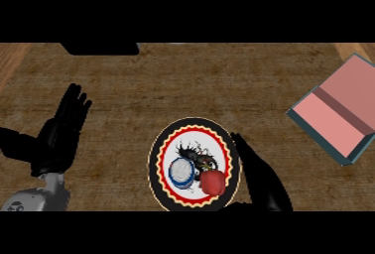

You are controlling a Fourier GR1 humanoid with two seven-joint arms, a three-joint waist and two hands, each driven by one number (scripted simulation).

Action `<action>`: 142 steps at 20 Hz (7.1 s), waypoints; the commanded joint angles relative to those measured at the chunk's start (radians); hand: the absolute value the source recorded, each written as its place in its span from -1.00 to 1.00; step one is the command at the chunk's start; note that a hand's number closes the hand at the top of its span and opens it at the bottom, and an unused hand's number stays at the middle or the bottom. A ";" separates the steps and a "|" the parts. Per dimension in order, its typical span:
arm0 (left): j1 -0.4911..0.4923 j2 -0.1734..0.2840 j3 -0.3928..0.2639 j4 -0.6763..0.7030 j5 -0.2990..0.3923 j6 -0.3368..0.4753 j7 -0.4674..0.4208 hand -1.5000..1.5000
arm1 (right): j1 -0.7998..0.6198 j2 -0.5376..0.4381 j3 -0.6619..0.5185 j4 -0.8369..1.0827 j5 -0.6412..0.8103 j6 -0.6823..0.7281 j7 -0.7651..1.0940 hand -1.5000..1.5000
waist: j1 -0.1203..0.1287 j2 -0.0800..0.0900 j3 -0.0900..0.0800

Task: Pick the bell pepper from the plate and place it in the cardboard box

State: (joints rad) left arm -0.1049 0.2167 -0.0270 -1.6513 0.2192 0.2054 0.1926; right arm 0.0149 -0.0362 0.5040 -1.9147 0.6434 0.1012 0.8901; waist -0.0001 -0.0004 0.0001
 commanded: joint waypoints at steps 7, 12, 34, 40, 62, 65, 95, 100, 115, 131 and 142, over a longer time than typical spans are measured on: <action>-0.037 -0.016 0.042 -0.022 -0.039 -0.023 0.064 0.00 | -0.047 0.028 -0.054 0.180 0.038 -0.024 -0.082 -1.00 | 0.001 0.000 0.000; -0.096 -0.046 0.071 0.093 -0.056 -0.028 0.013 0.00 | -0.016 0.035 -0.001 0.175 0.060 -0.047 -0.093 -1.00 | -0.003 0.001 0.000; 0.020 -0.077 0.095 -0.051 -0.084 -0.111 0.049 0.00 | -0.105 0.036 0.062 0.339 0.021 -0.159 -0.085 -1.00 | 0.003 0.000 0.000; -0.018 -0.071 0.116 -0.089 -0.077 -0.093 0.124 0.00 | -0.135 0.036 0.037 0.384 0.039 -0.141 -0.131 1.00 | 0.003 0.000 0.000; -0.001 -0.098 0.104 -0.014 -0.107 -0.110 0.024 0.00 | -0.054 -0.307 0.503 0.011 0.477 -0.064 -0.517 1.00 | -0.003 -0.003 0.000; 0.063 -0.108 0.083 -0.058 -0.122 -0.107 0.021 0.00 | -0.023 -0.395 0.533 -0.220 0.518 0.017 -0.483 1.00 | -0.003 -0.007 -0.001; -0.023 -0.111 0.094 -0.037 -0.131 -0.085 0.052 0.00 | -0.171 -0.259 -0.464 -0.304 0.141 0.107 -0.473 1.00 | 0.006 0.004 0.001; -0.023 -0.087 0.133 0.010 -0.080 -0.141 0.029 0.00 | -0.347 -0.390 -0.621 -0.054 0.109 0.164 -0.580 1.00 | 0.009 0.003 0.000; -0.026 -0.121 0.093 -0.031 -0.120 -0.102 0.050 0.00 | -0.382 -0.570 -0.539 0.625 0.355 0.154 -0.864 -1.00 | 0.026 0.006 0.001; -0.040 -0.127 0.106 0.010 -0.120 -0.100 0.034 0.00 | -0.596 -0.428 -0.890 0.812 -0.123 -0.019 -1.198 -1.00 | -0.004 0.000 0.000; 0.003 -0.124 0.111 0.002 -0.125 -0.109 0.006 0.00 | -0.617 -0.508 -1.171 0.904 -0.544 0.250 -1.065 -1.00 | -0.002 0.000 0.000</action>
State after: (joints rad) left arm -0.1024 0.1007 0.0843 -1.6628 0.1028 0.0902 0.2157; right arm -0.5960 -0.4879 -0.5923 -1.0555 0.2043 0.2801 -0.2054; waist -0.0059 -0.0024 0.0004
